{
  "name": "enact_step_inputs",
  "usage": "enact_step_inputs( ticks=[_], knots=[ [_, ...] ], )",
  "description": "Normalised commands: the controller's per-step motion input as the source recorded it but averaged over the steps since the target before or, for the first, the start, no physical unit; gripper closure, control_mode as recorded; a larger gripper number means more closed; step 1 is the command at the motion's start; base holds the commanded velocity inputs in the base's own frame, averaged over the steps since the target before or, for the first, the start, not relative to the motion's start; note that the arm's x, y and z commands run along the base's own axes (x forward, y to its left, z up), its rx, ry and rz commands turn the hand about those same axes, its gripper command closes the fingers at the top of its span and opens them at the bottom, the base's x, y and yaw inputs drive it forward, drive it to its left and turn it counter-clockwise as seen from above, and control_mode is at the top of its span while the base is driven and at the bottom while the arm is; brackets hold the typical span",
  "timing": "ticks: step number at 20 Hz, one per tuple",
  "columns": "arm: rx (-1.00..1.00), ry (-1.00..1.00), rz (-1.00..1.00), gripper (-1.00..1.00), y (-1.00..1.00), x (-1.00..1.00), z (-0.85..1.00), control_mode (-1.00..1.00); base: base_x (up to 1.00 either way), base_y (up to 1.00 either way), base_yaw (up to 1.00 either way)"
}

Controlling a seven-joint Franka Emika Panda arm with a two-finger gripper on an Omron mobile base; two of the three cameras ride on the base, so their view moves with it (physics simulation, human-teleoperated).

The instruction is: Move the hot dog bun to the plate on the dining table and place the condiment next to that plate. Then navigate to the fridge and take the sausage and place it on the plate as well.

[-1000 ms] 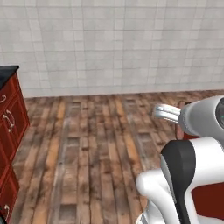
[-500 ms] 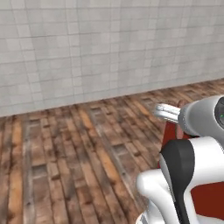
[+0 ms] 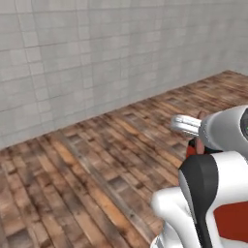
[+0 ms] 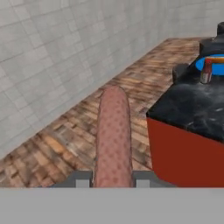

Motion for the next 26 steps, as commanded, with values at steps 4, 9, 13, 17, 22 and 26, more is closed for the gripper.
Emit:
enact_step_inputs(
  ticks=[4,9,13,17,22,26],
  knots=[
    [0.0,0.0,0.0,1.0,0.0,0.0,0.0,1.0,0.57,0.81,-0.53],
    [0.0,0.0,0.0,1.0,0.0,0.0,0.0,1.0,0.56,0.8,-0.53],
    [0.0,0.0,0.0,1.0,0.0,0.0,0.0,1.0,0.58,0.77,-0.55],
    [0.0,0.0,0.0,1.0,0.0,0.0,0.0,1.0,0.56,0.76,-0.55],
    [0.0,0.0,0.0,1.0,0.0,0.0,0.0,1.0,0.56,0.7,-0.55],
    [0.0,0.0,0.0,1.0,0.0,0.0,0.0,1.0,0.57,0.7,-0.56]
  ],
)
